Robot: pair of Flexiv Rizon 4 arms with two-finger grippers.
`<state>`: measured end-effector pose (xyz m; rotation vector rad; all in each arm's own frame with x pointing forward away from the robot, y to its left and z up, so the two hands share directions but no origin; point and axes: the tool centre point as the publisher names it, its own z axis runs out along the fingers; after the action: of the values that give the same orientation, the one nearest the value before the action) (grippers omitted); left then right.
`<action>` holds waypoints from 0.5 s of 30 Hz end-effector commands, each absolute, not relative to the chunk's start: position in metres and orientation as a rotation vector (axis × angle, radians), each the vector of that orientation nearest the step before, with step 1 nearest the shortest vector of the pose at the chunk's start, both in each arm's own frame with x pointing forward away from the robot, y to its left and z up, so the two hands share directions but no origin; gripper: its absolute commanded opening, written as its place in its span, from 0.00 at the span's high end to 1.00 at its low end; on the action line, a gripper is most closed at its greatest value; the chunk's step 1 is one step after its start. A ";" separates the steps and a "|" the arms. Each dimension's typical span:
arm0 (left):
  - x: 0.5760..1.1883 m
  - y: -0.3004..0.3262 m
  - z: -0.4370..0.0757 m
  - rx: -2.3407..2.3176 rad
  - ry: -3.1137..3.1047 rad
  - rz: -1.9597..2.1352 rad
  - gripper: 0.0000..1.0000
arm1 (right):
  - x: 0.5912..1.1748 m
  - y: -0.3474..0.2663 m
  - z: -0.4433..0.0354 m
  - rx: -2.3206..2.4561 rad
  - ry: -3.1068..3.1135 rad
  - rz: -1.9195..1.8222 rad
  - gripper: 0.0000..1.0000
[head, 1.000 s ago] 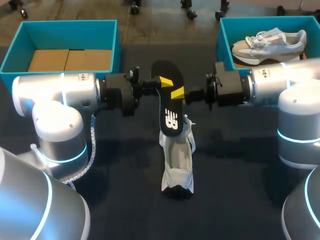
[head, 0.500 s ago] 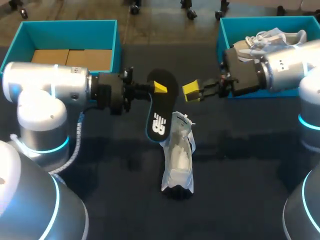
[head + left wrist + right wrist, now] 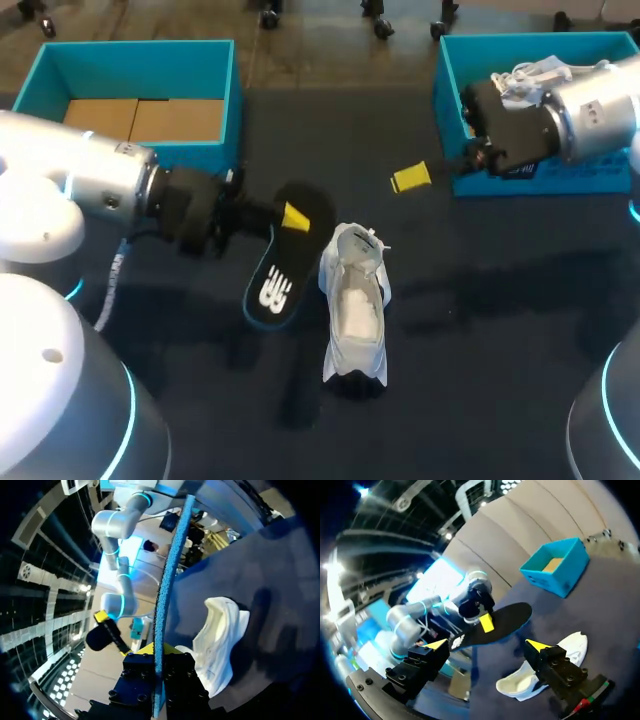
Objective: Take the shoe out of the shoebox, open the shoe tongue, remove and reinsert the insole, then place the shoe into the shoebox
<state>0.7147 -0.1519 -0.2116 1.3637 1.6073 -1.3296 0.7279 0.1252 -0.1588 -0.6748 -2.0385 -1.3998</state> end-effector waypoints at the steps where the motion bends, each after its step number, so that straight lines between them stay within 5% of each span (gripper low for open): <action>1: 0.710 -0.154 -0.206 1.408 1.646 -1.243 1.00 | 0.707 0.108 -0.147 -0.375 -2.518 -1.604 0.00; 10: 0.705 -0.158 -0.210 1.387 1.676 -1.260 1.00 | 0.707 0.108 -0.147 -0.375 -2.518 -1.604 0.00; 15: 0.673 -0.157 -0.221 1.315 1.727 -1.315 1.00 | 0.702 0.101 -0.140 -0.104 -2.838 -1.268 0.00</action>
<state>0.6921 -0.1599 -0.2156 1.3518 1.7250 -1.3390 0.7079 0.1057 -0.1524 -0.3205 -2.5145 -1.5328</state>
